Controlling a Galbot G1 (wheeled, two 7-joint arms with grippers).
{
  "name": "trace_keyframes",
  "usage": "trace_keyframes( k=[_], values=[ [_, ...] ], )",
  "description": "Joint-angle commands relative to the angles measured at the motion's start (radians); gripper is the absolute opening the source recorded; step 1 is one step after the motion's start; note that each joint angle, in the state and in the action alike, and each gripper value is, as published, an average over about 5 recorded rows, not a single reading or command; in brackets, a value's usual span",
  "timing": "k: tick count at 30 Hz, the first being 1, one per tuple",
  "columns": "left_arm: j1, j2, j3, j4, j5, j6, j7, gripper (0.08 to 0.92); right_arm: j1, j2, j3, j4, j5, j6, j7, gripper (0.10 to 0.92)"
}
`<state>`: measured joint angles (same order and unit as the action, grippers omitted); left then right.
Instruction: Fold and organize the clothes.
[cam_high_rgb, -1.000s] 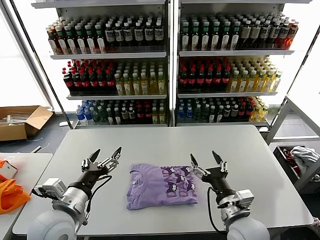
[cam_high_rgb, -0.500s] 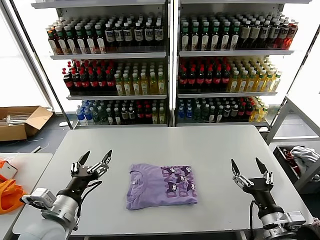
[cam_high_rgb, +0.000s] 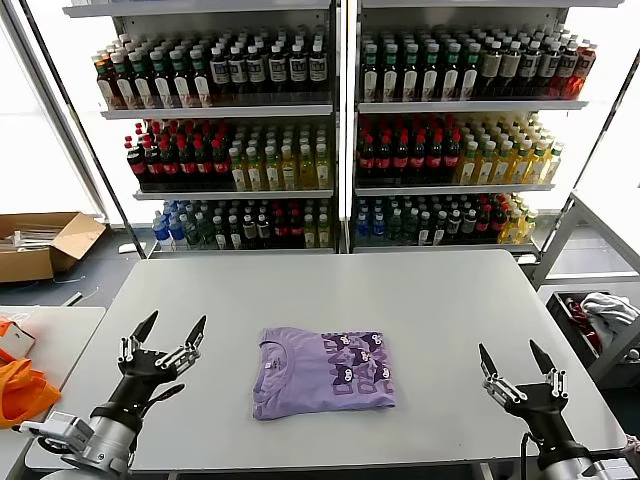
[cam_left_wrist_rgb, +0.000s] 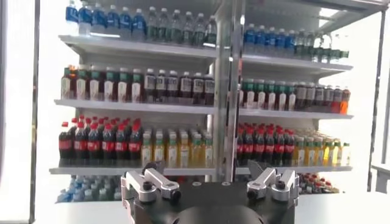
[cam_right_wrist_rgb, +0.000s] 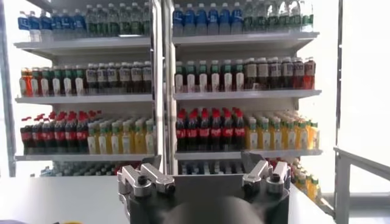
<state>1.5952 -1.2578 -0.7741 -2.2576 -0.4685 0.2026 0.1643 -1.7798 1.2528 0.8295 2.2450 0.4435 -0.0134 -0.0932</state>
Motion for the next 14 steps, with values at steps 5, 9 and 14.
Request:
trace_keyframes(
  k=[5, 9, 14],
  values=[
    [0.060, -0.095, -0.180, -0.016, 0.127, -0.117, 0.259, 0.823, -0.055, 0.022, 0.011, 0.010, 0.023, 0.010, -0.024, 0.823],
    [0.068, -0.099, -0.187, -0.012, 0.120, -0.128, 0.269, 0.823, -0.057, 0.028, -0.003, 0.004, 0.021, 0.011, -0.025, 0.823],
    [0.073, -0.108, -0.197, -0.004, 0.114, -0.135, 0.281, 0.823, -0.060, 0.033, -0.015, -0.001, 0.013, 0.016, -0.031, 0.823]
  ],
)
